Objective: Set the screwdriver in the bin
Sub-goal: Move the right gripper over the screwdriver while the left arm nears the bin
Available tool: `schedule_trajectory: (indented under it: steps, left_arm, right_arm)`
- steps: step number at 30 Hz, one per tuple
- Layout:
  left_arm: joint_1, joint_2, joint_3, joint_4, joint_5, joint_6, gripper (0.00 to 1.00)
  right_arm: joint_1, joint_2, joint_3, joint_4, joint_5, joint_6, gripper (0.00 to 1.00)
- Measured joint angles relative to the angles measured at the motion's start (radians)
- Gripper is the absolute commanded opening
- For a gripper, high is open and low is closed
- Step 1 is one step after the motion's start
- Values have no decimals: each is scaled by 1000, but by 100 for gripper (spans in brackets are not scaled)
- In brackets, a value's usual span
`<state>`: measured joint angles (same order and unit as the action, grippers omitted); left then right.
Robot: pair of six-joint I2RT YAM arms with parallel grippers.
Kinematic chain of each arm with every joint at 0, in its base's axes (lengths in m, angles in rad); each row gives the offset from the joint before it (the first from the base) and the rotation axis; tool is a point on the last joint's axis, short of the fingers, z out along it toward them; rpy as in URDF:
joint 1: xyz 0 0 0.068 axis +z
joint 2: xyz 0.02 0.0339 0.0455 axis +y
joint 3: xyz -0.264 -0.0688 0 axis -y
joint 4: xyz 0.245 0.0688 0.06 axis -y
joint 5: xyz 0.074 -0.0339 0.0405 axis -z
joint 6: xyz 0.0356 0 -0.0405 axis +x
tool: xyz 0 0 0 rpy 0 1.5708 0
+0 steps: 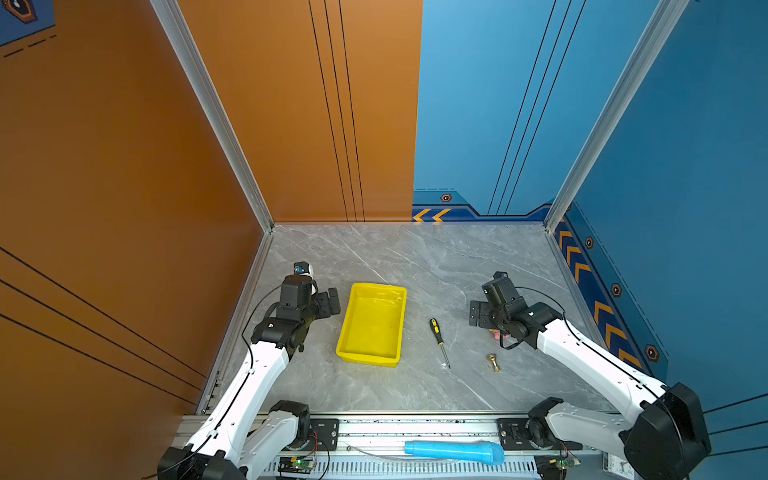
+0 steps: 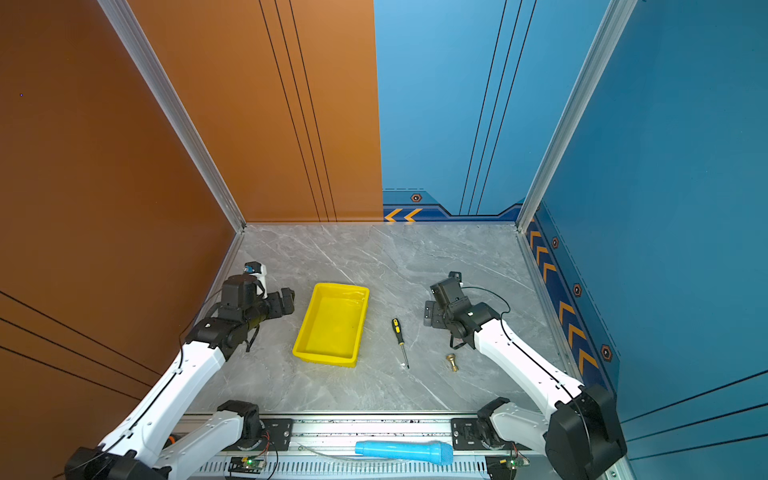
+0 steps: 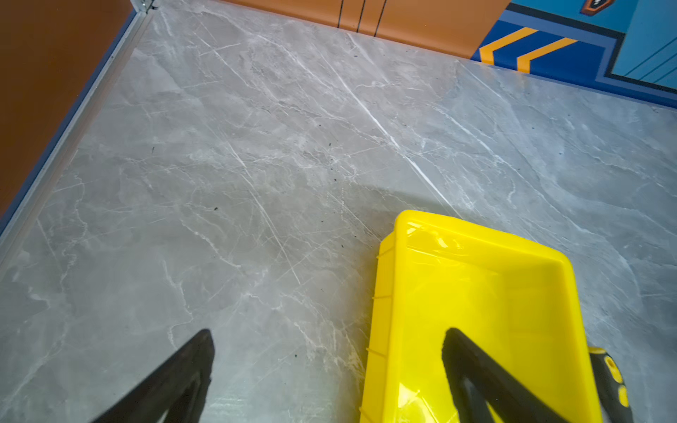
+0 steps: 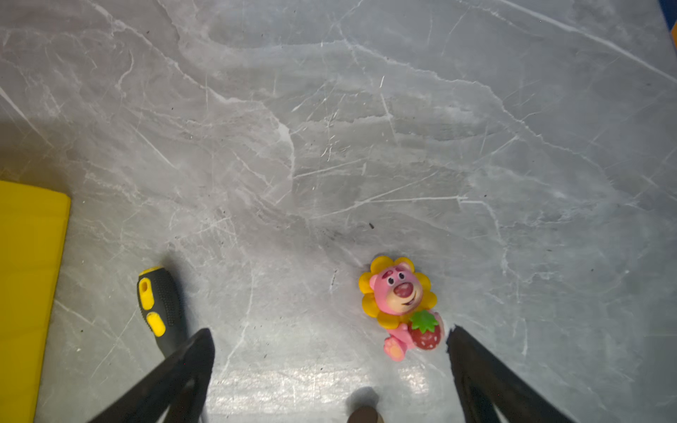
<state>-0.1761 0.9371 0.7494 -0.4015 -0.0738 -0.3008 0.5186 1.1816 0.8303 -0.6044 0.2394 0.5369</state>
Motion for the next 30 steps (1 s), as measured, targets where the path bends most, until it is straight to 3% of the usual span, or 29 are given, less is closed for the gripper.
schedule_trajectory:
  steps: [13, 19, 30]
  left_arm:
    - [-148, -36, 3, -76, 135, -1, 98]
    - [-159, -75, -32, -69, 154, -46, 98]
    - [-185, -101, -46, -60, 158, -95, 98]
  right_arm:
    - [166, 90, 15, -17, 1, 119, 100]
    - [244, 174, 24, -10, -5, 126, 100]
    - [271, 394, 159, 55, -52, 92, 93]
